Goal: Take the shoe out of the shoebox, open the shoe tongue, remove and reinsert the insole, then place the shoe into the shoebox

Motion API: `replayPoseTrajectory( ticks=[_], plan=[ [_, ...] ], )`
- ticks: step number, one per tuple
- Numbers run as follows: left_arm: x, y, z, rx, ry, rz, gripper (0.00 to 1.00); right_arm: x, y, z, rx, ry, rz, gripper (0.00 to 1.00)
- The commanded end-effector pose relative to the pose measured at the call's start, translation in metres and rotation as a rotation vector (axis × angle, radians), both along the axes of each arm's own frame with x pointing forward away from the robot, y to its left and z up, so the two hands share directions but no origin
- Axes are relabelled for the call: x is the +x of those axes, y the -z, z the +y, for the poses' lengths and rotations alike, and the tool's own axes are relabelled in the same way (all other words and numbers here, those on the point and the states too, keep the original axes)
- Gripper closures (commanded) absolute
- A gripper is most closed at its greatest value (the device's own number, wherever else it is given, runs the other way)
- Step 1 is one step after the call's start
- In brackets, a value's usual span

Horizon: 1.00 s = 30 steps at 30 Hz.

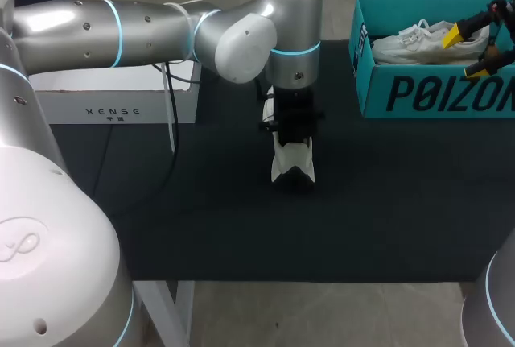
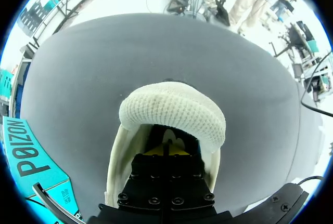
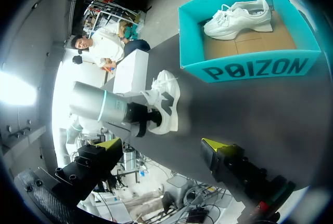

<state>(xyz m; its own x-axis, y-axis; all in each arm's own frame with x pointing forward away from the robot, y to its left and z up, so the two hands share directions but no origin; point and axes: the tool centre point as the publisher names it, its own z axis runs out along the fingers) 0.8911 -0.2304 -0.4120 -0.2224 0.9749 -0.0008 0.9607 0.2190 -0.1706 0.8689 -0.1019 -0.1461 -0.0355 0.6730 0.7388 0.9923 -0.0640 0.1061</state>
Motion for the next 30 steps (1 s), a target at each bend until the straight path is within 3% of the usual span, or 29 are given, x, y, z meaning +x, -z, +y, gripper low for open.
replayPoseTrajectory(
  ticks=[1, 3, 10, 14, 30],
  plan=[
    [-0.002, 0.012, 0.000, 0.000, -0.003, 0.005, 1.00, 0.000, 0.000, 0.000, -0.003, 0.000, 0.002, 0.00],
    [-0.004, 0.010, 0.000, 0.008, 0.001, 0.000, 1.00, 0.000, 0.000, 0.000, -0.003, 0.000, 0.002, 0.00],
    [-0.006, -0.039, 0.000, -0.033, 0.002, -0.106, 1.00, 0.000, 0.000, 0.000, -0.003, 0.000, 0.002, 0.00],
    [-0.001, -0.051, -0.001, -0.049, 0.006, -0.156, 1.00, 0.000, 0.000, 0.000, -0.003, 0.000, 0.002, 0.00],
    [0.013, 0.005, -0.003, 0.005, 0.002, -0.144, 1.00, 0.000, 0.000, 0.000, -0.003, 0.000, 0.002, 0.00]
  ],
)
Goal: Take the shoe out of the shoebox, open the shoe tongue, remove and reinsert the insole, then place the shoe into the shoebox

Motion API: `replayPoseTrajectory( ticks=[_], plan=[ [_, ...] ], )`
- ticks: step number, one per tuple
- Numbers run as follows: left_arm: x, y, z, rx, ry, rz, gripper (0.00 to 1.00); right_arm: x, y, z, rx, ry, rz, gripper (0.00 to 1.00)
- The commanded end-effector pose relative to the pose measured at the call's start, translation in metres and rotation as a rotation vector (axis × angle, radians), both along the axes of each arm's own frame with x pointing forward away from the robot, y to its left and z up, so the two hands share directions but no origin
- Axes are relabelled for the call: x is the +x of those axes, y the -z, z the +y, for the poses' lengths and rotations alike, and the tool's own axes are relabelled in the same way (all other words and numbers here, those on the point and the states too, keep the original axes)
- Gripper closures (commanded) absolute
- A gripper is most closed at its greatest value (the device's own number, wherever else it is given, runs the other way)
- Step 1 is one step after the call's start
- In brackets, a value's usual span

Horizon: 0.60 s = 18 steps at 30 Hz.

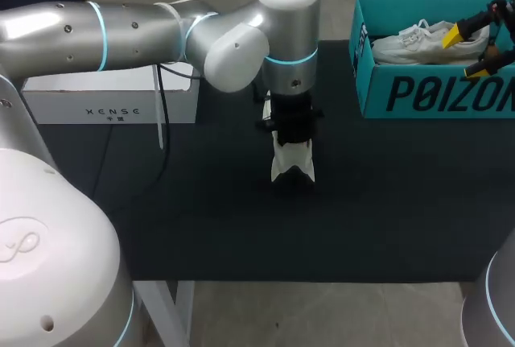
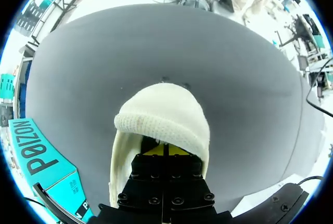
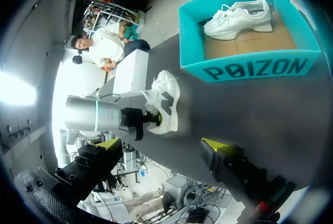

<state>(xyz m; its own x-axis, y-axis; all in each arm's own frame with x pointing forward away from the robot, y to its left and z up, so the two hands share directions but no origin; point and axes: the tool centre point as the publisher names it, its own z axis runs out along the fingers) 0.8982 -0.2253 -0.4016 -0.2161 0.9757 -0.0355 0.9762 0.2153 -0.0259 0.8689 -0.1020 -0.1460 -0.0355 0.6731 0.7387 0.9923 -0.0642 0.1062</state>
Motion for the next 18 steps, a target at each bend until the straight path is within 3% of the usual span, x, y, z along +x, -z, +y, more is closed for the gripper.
replayPoseTrajectory(
  ticks=[1, 9, 18],
  plan=[
    [0.006, 0.018, -0.008, 0.000, -0.004, 0.009, 1.00, 0.000, 0.000, 0.000, -0.003, 0.000, 0.002, 0.00],
    [0.001, 0.022, -0.007, -0.005, -0.014, 0.017, 1.00, 0.000, 0.000, 0.000, -0.003, 0.000, 0.002, 0.00],
    [0.001, -0.040, -0.002, 0.013, -0.043, -0.037, 1.00, 0.000, 0.000, 0.000, -0.003, 0.000, 0.002, 0.00]
  ],
)
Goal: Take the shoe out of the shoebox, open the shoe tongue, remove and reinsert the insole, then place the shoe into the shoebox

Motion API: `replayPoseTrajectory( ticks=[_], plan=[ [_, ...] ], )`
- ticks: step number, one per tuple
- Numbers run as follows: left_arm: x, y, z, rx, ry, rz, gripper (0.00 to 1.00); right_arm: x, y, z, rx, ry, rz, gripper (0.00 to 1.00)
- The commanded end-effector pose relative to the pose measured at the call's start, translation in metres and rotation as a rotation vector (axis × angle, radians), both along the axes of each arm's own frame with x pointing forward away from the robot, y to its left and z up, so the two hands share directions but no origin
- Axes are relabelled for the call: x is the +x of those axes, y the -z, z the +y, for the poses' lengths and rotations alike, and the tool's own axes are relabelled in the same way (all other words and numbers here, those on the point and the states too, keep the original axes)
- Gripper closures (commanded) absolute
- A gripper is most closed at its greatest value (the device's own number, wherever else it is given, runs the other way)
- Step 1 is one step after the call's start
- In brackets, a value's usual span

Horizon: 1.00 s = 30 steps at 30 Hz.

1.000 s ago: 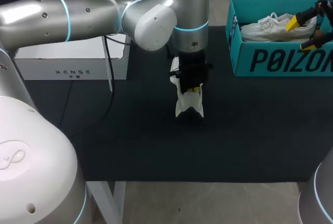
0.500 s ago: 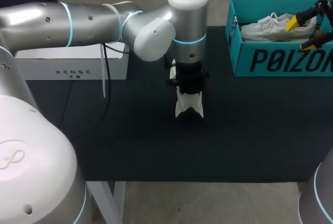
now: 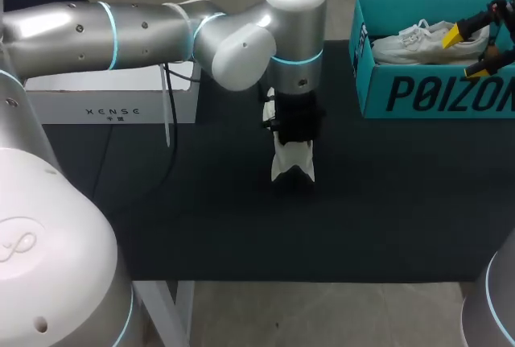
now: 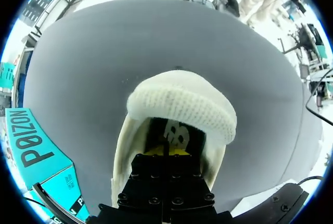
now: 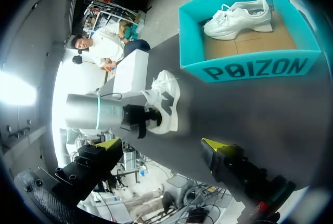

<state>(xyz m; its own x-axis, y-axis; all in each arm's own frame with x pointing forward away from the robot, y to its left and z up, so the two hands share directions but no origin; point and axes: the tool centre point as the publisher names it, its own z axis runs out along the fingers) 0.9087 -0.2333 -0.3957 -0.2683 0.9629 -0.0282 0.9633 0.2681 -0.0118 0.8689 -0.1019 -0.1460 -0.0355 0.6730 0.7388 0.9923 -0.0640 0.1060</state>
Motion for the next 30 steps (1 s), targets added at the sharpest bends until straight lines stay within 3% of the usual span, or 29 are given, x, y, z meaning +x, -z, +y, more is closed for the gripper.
replayPoseTrajectory(
  ticks=[1, 17, 30],
  plan=[
    [-0.009, -0.040, 0.005, -0.005, 0.008, -0.024, 1.00, 0.000, 0.000, 0.000, -0.003, 0.000, 0.002, 0.00],
    [0.043, -0.055, 0.004, -0.018, 0.066, -0.064, 1.00, 0.000, 0.000, 0.000, -0.003, 0.000, 0.002, 0.00],
    [0.048, -0.048, 0.001, -0.018, 0.120, -0.050, 1.00, 0.000, 0.000, 0.000, -0.003, 0.000, 0.002, 0.00]
  ],
)
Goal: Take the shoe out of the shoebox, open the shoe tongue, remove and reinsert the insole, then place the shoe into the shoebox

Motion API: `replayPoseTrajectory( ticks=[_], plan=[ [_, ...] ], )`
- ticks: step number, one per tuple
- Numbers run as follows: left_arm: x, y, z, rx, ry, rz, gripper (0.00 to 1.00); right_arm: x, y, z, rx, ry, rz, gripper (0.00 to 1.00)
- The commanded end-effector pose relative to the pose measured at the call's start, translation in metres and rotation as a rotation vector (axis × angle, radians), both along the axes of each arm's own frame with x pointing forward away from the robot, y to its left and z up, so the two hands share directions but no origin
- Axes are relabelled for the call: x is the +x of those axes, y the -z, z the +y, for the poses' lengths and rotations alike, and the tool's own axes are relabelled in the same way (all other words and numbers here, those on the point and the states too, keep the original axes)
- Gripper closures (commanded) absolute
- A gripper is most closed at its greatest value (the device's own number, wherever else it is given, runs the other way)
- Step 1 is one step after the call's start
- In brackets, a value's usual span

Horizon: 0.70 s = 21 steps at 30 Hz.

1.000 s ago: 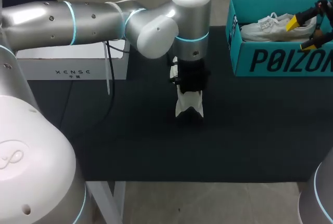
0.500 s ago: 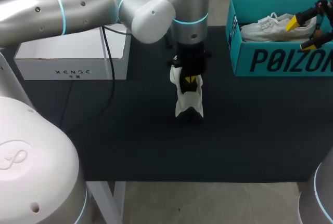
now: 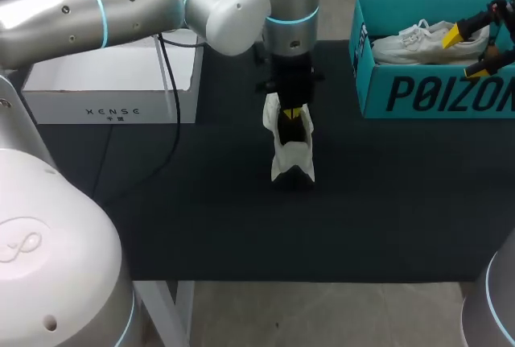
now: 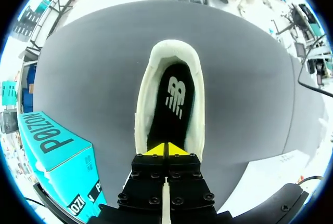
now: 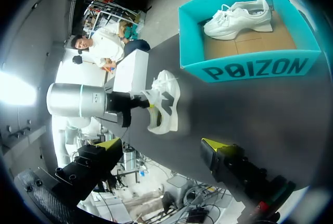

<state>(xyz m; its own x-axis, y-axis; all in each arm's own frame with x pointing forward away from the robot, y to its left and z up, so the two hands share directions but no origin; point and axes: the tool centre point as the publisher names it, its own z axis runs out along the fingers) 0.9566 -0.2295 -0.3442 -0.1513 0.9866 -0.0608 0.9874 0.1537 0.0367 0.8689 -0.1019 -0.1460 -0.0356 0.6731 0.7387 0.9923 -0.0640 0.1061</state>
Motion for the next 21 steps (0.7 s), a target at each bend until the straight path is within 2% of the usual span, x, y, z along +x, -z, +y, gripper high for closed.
replayPoseTrajectory(
  ticks=[1, 2, 3, 5, 9, 12, 19, 21],
  plan=[
    [-0.0006, 0.0028, -0.0027, -0.002, 0.007, 0.012, 1.00, 0.0005, -0.0001, 0.0001, -0.003, 0.000, 0.002, 0.00],
    [-0.0018, 0.0026, -0.0019, -0.009, 0.011, 0.017, 1.00, 0.0005, -0.0001, 0.0001, -0.003, 0.000, 0.002, 0.00],
    [-0.0025, 0.0026, -0.0012, -0.010, 0.012, 0.022, 0.95, 0.0005, -0.0001, 0.0001, -0.003, 0.000, 0.002, 0.00],
    [-0.0035, 0.0039, 0.0001, -0.005, 0.019, 0.018, 0.71, 0.0005, -0.0001, 0.0001, -0.003, 0.000, 0.002, 0.00],
    [-0.0035, 0.0043, 0.0015, -0.006, 0.014, 0.021, 0.67, 0.0005, -0.0001, 0.0001, -0.003, 0.000, 0.002, 0.00],
    [-0.0034, 0.0048, 0.0035, -0.003, 0.014, 0.022, 0.54, 0.0005, -0.0001, 0.0001, -0.003, 0.000, 0.002, 0.00],
    [-0.0040, 0.0038, 0.0052, -0.001, 0.010, 0.020, 0.53, 0.0005, -0.0001, 0.0001, -0.003, 0.000, 0.002, 0.00],
    [-0.0050, 0.0028, 0.0055, -0.002, 0.015, 0.021, 0.47, 0.0005, -0.0001, 0.0001, -0.003, 0.000, 0.002, 0.00]
  ],
)
